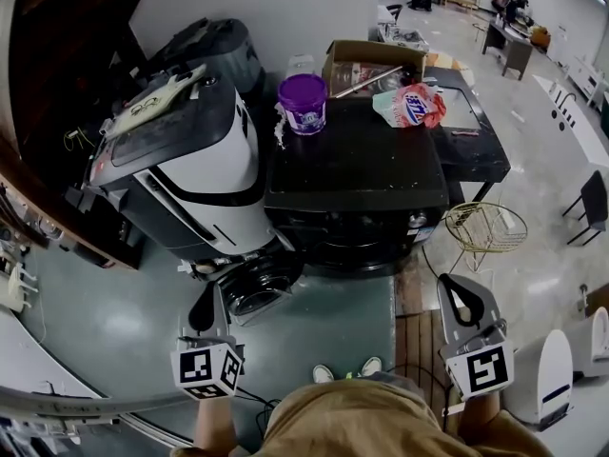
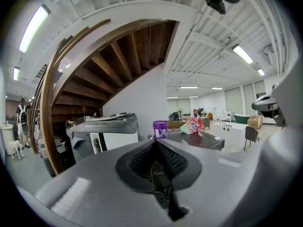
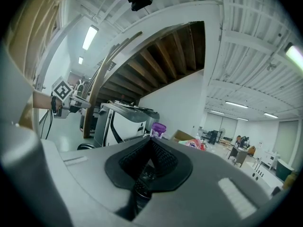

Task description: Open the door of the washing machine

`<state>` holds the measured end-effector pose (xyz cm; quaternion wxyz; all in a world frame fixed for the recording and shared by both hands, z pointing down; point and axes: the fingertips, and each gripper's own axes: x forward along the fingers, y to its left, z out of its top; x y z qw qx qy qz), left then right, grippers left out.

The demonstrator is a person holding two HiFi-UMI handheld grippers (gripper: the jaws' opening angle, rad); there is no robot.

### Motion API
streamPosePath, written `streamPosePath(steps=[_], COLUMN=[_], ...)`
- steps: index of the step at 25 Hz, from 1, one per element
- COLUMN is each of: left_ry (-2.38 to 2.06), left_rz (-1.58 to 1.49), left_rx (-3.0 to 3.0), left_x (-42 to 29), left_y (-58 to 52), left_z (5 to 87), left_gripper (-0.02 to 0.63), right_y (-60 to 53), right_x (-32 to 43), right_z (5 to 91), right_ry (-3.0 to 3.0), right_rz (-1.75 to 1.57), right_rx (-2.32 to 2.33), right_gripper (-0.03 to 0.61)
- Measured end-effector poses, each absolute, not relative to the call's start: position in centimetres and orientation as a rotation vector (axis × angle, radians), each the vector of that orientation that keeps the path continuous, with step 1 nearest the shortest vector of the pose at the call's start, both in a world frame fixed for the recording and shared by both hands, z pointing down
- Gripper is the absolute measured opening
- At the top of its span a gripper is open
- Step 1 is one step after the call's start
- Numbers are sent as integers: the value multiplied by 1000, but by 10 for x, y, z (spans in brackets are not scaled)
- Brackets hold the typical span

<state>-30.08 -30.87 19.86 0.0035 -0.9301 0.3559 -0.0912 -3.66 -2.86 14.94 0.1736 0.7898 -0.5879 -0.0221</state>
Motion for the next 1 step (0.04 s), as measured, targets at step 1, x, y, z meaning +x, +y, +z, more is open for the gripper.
streamPosePath(steps=[1], left_ry=[1117], left_rz=[-285], left_rx=[-2915], left_x=[-298], left_y=[-307], left_z=[199], left_gripper=[60], right_y=[-27], right_x=[-34], right_z=[150], right_ry=[-1669], right_rz=[-62], right_rx=[2240], right_gripper=[5])
